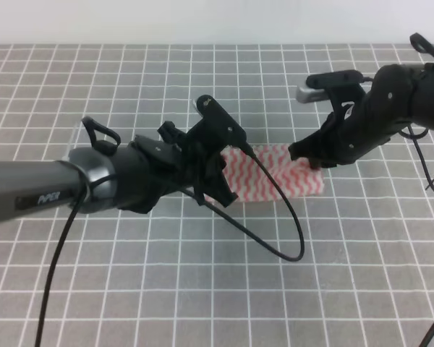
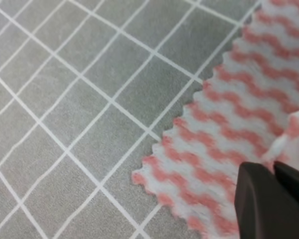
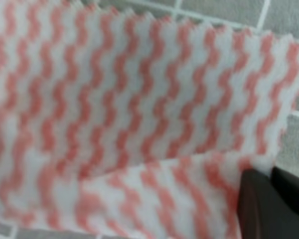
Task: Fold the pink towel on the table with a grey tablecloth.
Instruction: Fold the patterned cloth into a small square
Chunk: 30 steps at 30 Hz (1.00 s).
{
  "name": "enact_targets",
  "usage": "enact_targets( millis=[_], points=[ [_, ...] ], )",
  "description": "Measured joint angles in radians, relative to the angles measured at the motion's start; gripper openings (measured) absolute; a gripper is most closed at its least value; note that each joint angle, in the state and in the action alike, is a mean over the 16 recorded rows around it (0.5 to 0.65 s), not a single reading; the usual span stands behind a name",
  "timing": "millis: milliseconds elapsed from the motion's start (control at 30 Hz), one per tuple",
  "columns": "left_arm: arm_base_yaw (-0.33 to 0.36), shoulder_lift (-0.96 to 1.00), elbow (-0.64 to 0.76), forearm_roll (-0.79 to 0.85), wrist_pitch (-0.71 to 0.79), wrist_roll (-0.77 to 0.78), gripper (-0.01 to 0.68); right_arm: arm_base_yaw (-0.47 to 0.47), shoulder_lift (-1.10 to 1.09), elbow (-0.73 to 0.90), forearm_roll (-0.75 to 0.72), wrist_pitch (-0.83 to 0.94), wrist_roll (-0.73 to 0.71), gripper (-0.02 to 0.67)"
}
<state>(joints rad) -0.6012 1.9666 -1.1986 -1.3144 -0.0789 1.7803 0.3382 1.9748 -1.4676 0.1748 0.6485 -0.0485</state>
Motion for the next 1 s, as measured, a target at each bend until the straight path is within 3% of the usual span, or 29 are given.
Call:
enact_targets(
  millis=[1000],
  points=[
    [0.06,0.058,-0.074,0.007,0.075,0.004,0.0,-0.018,0.021,-0.021,-0.023,-0.104,-0.01,-0.003]
  ],
)
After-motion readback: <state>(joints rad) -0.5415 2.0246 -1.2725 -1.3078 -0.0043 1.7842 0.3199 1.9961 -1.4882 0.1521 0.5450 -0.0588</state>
